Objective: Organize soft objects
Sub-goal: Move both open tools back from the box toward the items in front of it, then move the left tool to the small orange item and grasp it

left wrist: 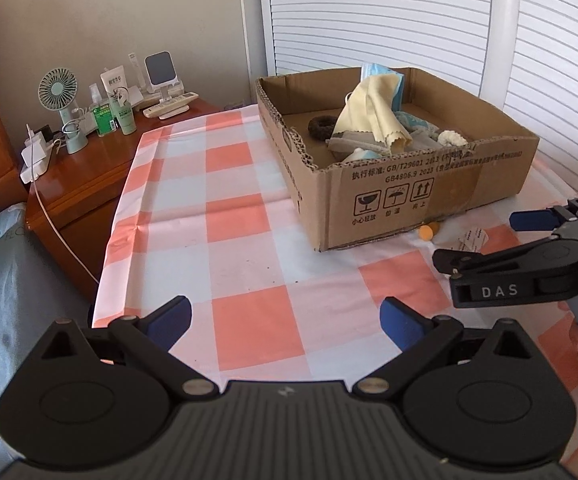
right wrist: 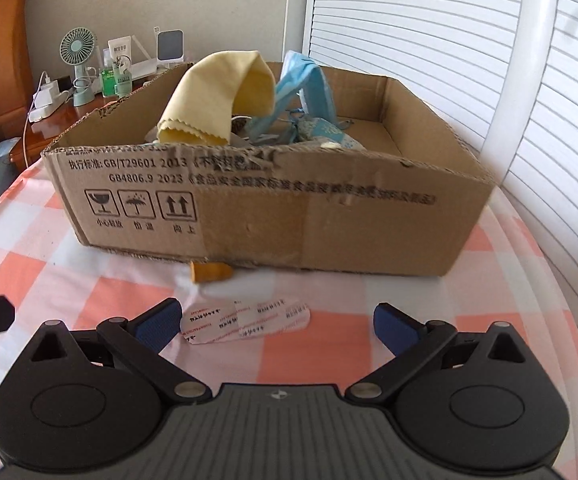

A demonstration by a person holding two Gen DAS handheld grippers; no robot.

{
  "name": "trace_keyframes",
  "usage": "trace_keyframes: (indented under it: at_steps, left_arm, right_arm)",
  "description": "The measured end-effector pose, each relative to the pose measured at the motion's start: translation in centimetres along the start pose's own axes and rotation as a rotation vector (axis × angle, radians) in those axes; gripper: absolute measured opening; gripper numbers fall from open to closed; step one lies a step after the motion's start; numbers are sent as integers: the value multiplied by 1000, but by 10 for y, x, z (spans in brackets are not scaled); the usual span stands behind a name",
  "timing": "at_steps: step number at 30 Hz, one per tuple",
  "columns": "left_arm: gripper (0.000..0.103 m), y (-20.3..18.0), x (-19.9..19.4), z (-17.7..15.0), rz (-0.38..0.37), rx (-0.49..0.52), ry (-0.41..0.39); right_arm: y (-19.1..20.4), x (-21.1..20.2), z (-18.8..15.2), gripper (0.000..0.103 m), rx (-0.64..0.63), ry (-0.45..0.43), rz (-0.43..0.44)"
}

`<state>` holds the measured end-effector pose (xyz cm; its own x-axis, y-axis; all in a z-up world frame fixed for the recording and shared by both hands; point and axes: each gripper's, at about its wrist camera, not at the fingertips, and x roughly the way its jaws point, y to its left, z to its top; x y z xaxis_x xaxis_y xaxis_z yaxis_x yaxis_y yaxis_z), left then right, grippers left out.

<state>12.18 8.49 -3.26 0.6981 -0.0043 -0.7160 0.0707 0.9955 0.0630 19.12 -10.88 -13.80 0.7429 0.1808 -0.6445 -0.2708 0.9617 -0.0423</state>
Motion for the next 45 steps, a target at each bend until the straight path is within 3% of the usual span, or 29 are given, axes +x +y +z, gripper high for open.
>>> trace_keyframes:
  at_steps: [10,19,30,45]
  left_arm:
    - [100,-8,-1,-2,-28,20,0]
    - [100,-13,4,-2,-45,22,15]
    - [100,-39,22,11,-63,26,49]
    - [101,-94,56,40,59,-66,64]
  right_arm:
    - [-24,-19,-18,103,44,19,-43]
    - [-13,-2,-5,103,12,2,-19]
    - [-49,-12,-15,103,-3,-6,-9]
    - [-61,-21,-31,103,-52,-55,52]
